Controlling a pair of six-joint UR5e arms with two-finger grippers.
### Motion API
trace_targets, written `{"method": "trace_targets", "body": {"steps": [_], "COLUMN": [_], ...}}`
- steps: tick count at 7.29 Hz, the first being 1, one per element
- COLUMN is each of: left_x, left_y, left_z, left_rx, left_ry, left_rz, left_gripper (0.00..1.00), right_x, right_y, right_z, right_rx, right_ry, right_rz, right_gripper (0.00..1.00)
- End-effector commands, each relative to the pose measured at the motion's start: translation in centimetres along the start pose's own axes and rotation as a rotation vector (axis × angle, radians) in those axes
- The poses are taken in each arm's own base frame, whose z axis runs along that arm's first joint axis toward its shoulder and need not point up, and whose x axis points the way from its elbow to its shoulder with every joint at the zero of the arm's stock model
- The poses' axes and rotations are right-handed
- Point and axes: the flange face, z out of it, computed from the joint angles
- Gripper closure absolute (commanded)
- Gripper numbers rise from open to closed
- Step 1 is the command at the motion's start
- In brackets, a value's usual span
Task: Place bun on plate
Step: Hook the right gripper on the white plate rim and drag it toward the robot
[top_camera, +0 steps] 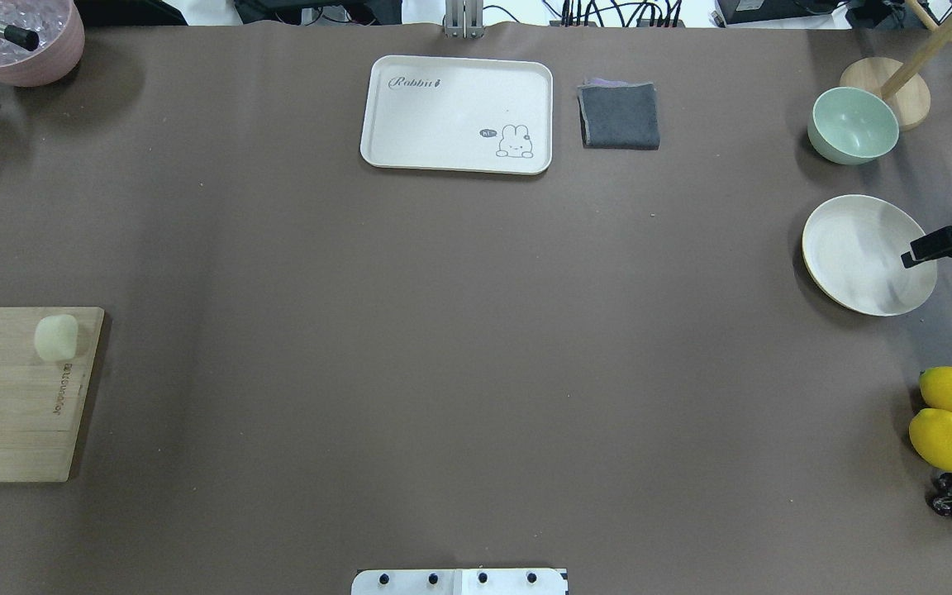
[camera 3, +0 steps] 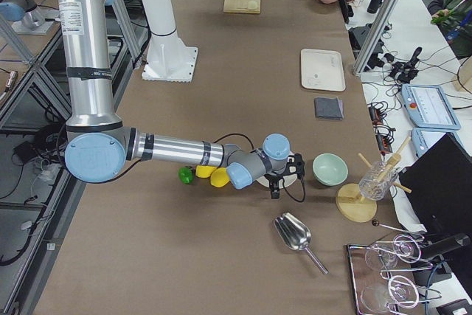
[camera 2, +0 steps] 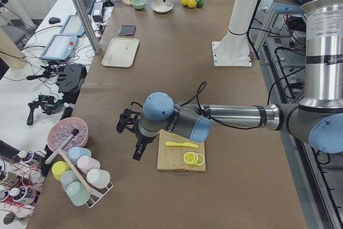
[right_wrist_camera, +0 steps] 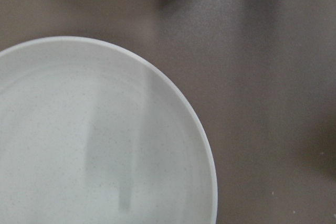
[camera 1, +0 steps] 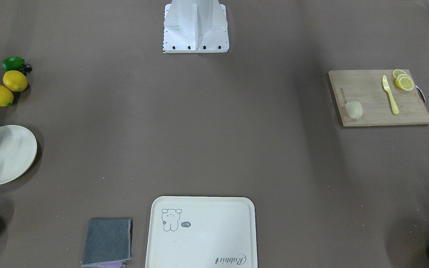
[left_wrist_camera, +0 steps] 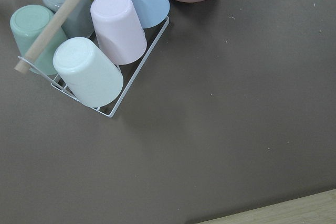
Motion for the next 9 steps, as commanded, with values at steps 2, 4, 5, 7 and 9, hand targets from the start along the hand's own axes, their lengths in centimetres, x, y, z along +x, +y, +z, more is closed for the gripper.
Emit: {"method": "trace_targets", "body": {"steps": [2, 4, 5, 7, 9], "left_x": [0.2, 0.2, 0.3, 0.5, 0.8], "left_y": [-0.2, -0.3, -0.3, -0.5, -0.6], "left_z": [-0.2, -0.3, -0.4, -0.6, -0.9], "left_rx": [0.006, 0.008, 0.009, 0.014, 0.02], "left_ry": [0.0, 0.0, 0.0, 0.0, 0.0], "left_rz": [0.003, 0.006, 0.007, 0.012, 0.018], "left_gripper": [0.02, 0.02, 0.02, 0.02, 0.02], "right_x": [0.8, 1.1, 1.2, 0.4, -1.9], "right_y": [1.0, 1.5, 1.5, 1.2, 0.3], "right_z": [0.7, 0.9, 0.9, 0.5, -1.0], "right_rx": [-0.02, -0.024, -0.024, -0.018, -0.006], "right_ry": [0.007, 0.01, 0.01, 0.002, -0.05], "right_rz": [0.01, 0.014, 0.012, 0.025, 0.111], "right_gripper": [0.01, 0.87, 1.0, 1.0, 1.0]}}
